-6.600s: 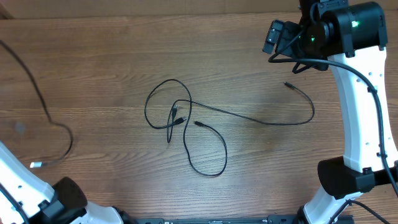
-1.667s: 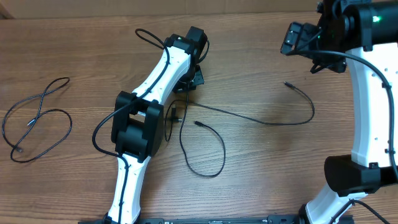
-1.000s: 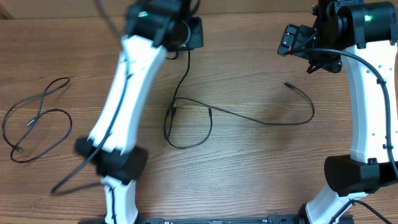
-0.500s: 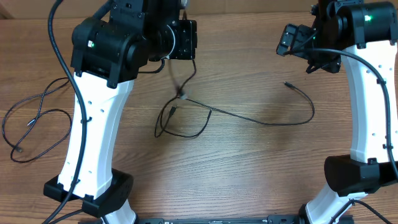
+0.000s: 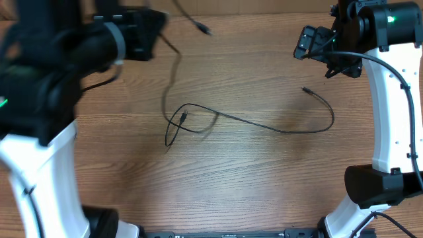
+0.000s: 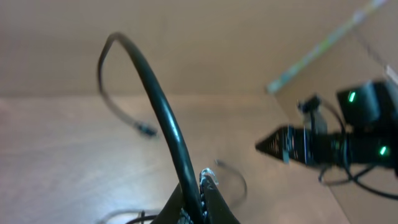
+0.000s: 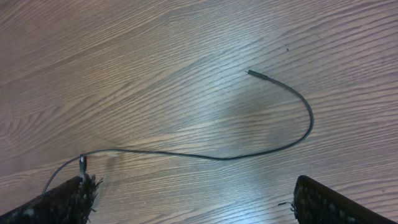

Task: Untangle cables
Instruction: 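Carry the cable left with the left gripper and release it on the pile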

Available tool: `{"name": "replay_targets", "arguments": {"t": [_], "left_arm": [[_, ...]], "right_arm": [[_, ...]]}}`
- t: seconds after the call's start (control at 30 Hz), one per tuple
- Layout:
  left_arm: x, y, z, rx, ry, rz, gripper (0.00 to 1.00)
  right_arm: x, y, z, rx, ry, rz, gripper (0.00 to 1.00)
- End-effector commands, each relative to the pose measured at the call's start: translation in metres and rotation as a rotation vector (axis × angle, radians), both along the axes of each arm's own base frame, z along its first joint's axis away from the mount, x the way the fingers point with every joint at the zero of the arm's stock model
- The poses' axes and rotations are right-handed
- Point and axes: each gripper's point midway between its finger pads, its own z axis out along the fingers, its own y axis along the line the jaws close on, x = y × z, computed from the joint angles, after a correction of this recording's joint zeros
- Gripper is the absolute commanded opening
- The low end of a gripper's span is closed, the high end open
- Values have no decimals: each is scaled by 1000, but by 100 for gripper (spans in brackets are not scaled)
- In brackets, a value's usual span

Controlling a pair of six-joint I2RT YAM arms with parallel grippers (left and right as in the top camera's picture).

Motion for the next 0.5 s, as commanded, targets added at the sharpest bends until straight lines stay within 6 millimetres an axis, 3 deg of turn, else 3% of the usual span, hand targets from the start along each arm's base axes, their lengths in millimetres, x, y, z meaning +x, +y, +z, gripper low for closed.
{"name": "replay_targets", "arguments": {"t": [0.0, 0.23, 0.47], "left_arm": [[-17, 29, 27, -28, -84, 66, 4], [-13, 93, 45, -88, -133, 233, 4], [9, 188, 33, -121, -99, 504, 4]], "right_arm": [[0, 1, -1, 5, 3, 3, 100], [0, 5, -1, 26, 5, 12, 100], [-2, 5, -2, 25, 14, 11, 100]]}}
